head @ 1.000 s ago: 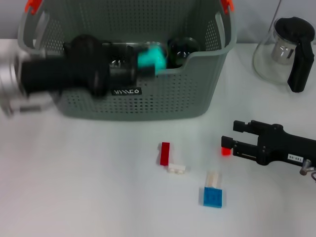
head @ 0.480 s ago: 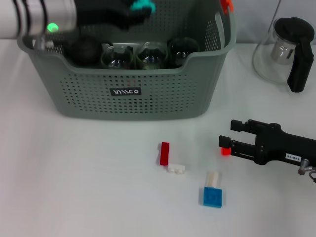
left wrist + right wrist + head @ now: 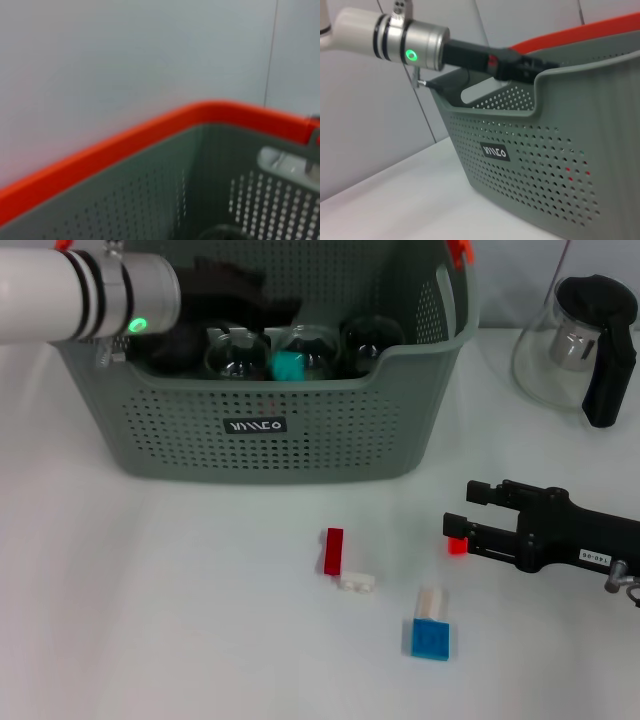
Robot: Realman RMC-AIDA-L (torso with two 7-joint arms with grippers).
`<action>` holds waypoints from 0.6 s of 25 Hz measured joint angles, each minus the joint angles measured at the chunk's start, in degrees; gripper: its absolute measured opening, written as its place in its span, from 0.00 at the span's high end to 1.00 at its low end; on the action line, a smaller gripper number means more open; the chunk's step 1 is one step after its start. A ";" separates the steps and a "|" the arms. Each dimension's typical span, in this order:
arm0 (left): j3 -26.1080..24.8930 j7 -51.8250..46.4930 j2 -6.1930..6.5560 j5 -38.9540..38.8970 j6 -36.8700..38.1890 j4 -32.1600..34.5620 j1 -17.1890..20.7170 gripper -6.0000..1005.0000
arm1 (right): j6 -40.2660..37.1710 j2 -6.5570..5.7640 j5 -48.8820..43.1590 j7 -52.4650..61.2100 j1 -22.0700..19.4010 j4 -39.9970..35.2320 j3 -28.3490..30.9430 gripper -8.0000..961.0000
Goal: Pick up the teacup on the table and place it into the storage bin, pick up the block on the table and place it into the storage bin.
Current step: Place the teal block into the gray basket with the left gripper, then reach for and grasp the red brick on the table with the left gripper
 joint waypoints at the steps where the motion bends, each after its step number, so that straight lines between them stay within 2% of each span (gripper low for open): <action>1: -0.02 -0.13 -0.25 -0.24 0.47 1.27 0.65 0.43 | 0.00 -0.03 0.03 0.00 0.00 0.00 0.00 0.26; 4: -0.38 -0.17 -1.88 -4.39 5.40 10.76 6.22 0.42 | -0.06 -0.07 0.14 0.00 -0.01 0.00 0.00 0.26; 6: -1.07 1.19 -2.39 -9.41 10.23 15.01 9.98 0.34 | -0.14 -0.08 0.24 0.00 -0.08 -0.04 0.01 0.26; 8: -3.83 5.90 -2.44 -15.43 18.52 15.94 12.79 0.26 | -0.17 -0.07 0.27 0.00 -0.13 -0.04 0.12 0.26; 9: -5.48 8.53 -2.46 -17.05 22.15 15.16 13.58 0.22 | -0.19 -0.09 0.29 0.00 -0.16 -0.04 0.20 0.26; 12: -12.51 24.78 -2.39 -19.93 34.97 6.71 15.59 0.19 | -0.22 -0.06 0.31 0.00 -0.15 -0.08 0.54 0.26; 15: -16.54 37.30 -2.04 -17.93 39.45 -2.64 16.92 0.16 | -0.24 -0.10 0.32 0.01 -0.12 0.03 0.72 0.26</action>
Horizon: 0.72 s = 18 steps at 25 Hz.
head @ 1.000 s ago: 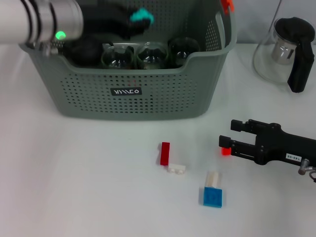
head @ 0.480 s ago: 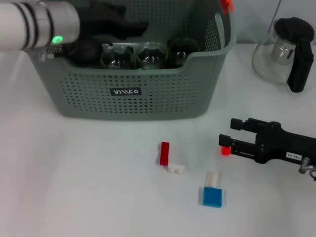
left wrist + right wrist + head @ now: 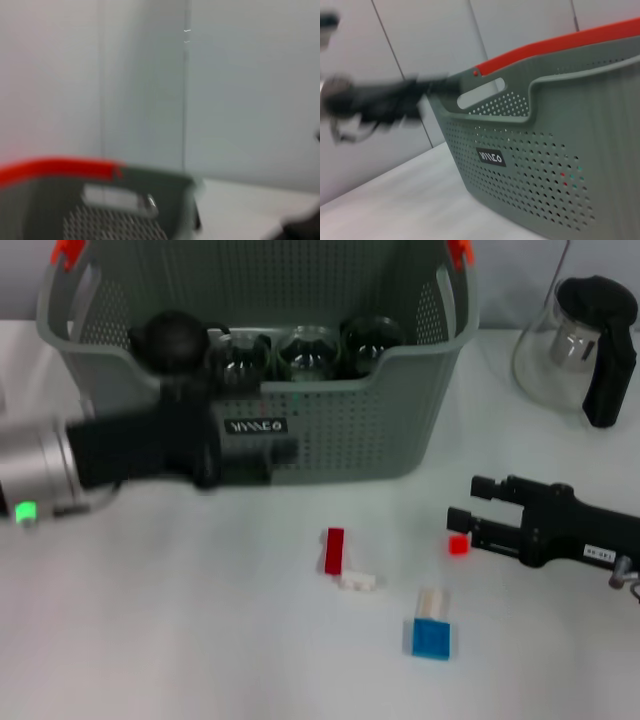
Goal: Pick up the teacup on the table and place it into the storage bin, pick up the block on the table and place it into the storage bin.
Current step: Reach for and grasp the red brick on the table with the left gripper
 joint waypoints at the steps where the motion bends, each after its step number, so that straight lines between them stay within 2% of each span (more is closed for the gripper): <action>1: -0.63 3.09 -0.01 1.13 0.22 -2.33 0.61 0.15 | 0.03 -0.01 -0.01 0.02 -0.01 0.02 0.01 0.26; 6: -0.45 10.06 -0.36 6.85 -3.88 -9.40 1.62 0.11 | 0.04 -0.16 -0.01 0.08 -0.10 0.21 0.01 0.26; 13: 0.92 9.91 -0.07 10.89 -11.43 -16.25 -2.75 0.12 | 0.08 -0.31 -0.01 0.17 -0.54 0.25 0.10 0.26; 18: 5.26 9.90 -0.16 11.37 -17.27 -19.82 -5.82 0.12 | 0.13 -0.34 -0.34 0.17 -0.61 0.27 0.86 0.26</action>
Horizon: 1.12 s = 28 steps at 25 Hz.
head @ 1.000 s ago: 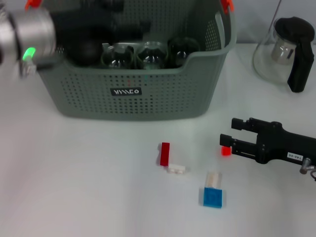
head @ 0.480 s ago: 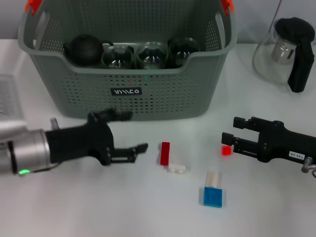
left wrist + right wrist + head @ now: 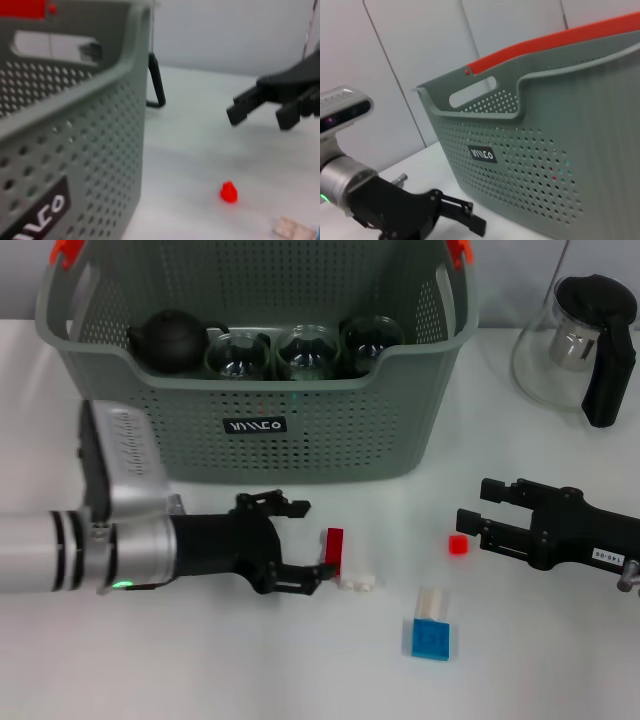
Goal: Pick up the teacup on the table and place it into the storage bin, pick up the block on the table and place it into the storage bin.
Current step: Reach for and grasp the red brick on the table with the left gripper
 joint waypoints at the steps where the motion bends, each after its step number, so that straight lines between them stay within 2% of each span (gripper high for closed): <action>1: 0.78 0.00 -0.05 0.01 -0.75 -0.43 -0.45 0.12 | 0.00 -0.01 -0.01 0.00 -0.03 0.00 0.02 0.26; 7: 4.27 -0.18 -0.21 -0.11 -2.86 -1.77 -2.47 0.12 | -0.03 -0.08 -0.03 0.00 -0.10 0.07 0.03 0.26; 19: 5.04 -4.21 -0.24 0.02 -8.13 -6.36 -6.56 0.12 | -0.09 -0.08 -0.03 0.00 -0.07 0.09 0.00 0.26; 28: 7.28 -5.67 -0.23 0.00 -8.19 -6.85 -6.39 0.12 | -0.09 -0.08 -0.03 0.00 -0.10 0.09 -0.01 0.26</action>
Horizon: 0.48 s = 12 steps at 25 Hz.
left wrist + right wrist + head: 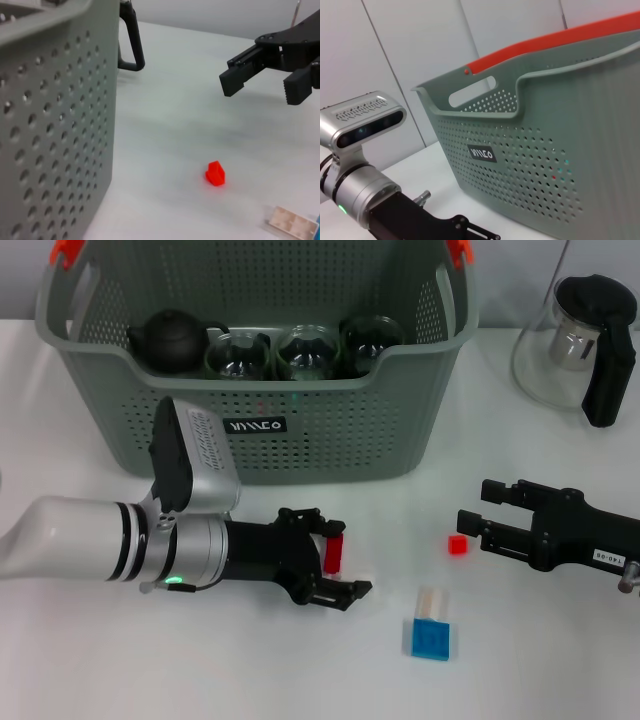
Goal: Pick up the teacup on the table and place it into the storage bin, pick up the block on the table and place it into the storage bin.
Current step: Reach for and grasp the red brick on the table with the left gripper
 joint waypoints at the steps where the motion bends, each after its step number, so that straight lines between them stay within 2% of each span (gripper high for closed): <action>1: 0.10 -0.14 0.00 -0.02 0.05 0.13 0.18 0.12 | 0.00 0.00 0.00 0.00 -0.02 0.00 0.01 0.26; 12: 0.35 -2.28 0.04 0.02 2.73 4.67 3.93 0.12 | 0.00 0.00 -0.06 0.00 -0.39 0.00 0.00 0.26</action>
